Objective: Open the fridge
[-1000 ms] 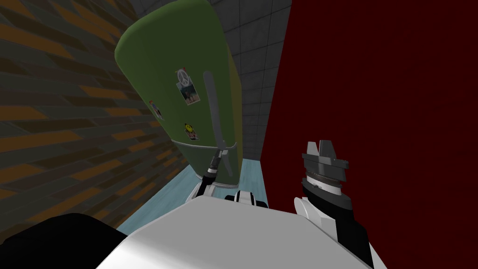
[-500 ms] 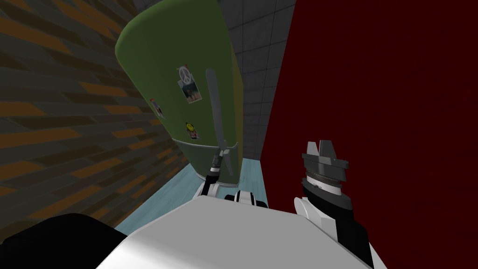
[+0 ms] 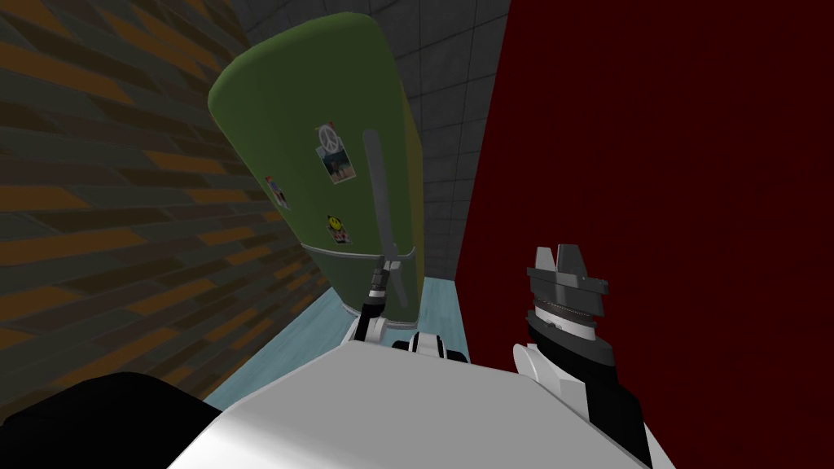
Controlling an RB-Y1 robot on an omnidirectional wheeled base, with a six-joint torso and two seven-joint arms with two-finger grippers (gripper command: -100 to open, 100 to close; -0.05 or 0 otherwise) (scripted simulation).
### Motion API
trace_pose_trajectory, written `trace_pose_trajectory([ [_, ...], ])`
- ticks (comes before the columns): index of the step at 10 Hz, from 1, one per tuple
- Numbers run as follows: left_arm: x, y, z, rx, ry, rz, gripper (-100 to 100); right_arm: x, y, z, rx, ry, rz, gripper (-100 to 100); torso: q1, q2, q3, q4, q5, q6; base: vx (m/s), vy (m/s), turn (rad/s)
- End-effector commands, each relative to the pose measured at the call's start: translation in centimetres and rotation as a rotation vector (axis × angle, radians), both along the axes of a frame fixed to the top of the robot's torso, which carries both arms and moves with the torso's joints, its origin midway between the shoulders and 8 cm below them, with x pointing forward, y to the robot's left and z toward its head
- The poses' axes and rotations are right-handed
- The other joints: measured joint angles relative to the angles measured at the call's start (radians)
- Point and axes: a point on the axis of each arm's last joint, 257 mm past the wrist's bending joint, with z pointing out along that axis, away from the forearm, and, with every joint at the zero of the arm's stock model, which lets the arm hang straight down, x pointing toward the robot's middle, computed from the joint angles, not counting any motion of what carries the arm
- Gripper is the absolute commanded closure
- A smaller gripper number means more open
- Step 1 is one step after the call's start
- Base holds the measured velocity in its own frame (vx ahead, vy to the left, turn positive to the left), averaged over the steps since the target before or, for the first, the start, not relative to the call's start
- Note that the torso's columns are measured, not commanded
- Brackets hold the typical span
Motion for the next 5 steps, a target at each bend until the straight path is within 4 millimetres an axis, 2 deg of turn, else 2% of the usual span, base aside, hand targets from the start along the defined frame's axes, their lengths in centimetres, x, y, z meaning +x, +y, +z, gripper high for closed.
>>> trace_pose_trajectory([
  [1,0.4,0.1,1.0,-0.010,0.002,0.001,-100,0.0,0.0,0.0,0.000,0.000,0.000,0,0.002,0.000,0.000,0.000,0.001,-0.001,0.036,0.019,0.007],
  [2,0.3,0.1,0.8,-0.007,0.000,0.001,-100,0.0,0.0,0.0,0.000,0.000,0.000,0,0.002,0.000,0.000,0.000,0.001,-0.001,0.017,0.010,0.001],
  [3,0.1,0.0,0.1,-0.001,0.002,0.000,100,0.0,0.0,0.0,0.000,0.000,0.000,0,0.001,0.002,0.001,0.000,0.000,-0.001,-0.025,-0.007,-0.008],
  [5,-0.3,-0.1,-0.8,0.007,0.002,-0.002,100,0.0,0.0,0.0,0.000,0.000,0.000,0,-0.001,0.000,0.000,-0.001,0.000,0.002,-0.057,-0.023,0.005],
])
